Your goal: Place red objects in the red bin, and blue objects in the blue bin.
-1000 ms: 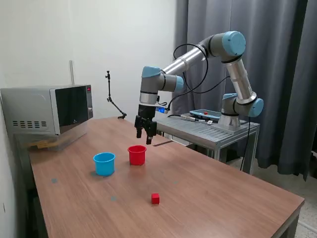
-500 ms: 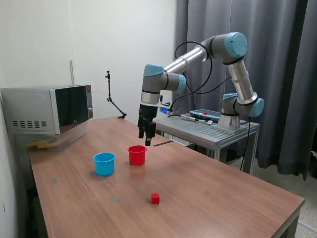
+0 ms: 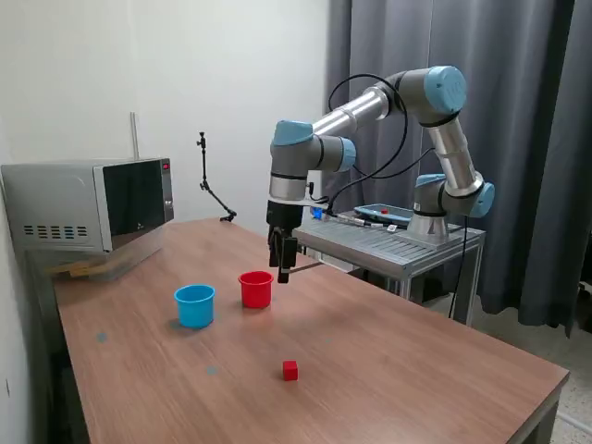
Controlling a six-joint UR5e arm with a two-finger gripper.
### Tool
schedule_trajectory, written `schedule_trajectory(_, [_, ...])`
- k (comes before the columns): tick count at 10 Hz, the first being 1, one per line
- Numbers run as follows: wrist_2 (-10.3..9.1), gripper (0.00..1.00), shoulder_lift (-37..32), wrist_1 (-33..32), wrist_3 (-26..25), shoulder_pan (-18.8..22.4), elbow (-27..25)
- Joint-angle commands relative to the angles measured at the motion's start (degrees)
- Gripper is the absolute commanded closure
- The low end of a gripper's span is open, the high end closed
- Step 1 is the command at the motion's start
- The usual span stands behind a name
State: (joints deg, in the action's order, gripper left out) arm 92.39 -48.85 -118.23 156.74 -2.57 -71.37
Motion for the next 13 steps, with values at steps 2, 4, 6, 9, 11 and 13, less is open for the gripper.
schedule_trajectory(2, [-0.10,0.00,2.0,0.6,-2.6,2.1,3.9])
schedule_trajectory(4, [-0.28,0.00,2.3,0.6,-3.4,2.7,5.1])
schedule_trajectory(6, [-0.28,0.00,2.4,1.2,-3.4,3.0,6.9])
schedule_trajectory(9, [-0.54,0.00,2.6,3.1,-3.4,3.9,9.8])
schedule_trajectory(11, [-0.54,0.00,2.6,3.1,-3.4,4.9,11.1])
schedule_trajectory(13, [-0.54,0.00,2.6,4.0,-4.6,5.9,11.6])
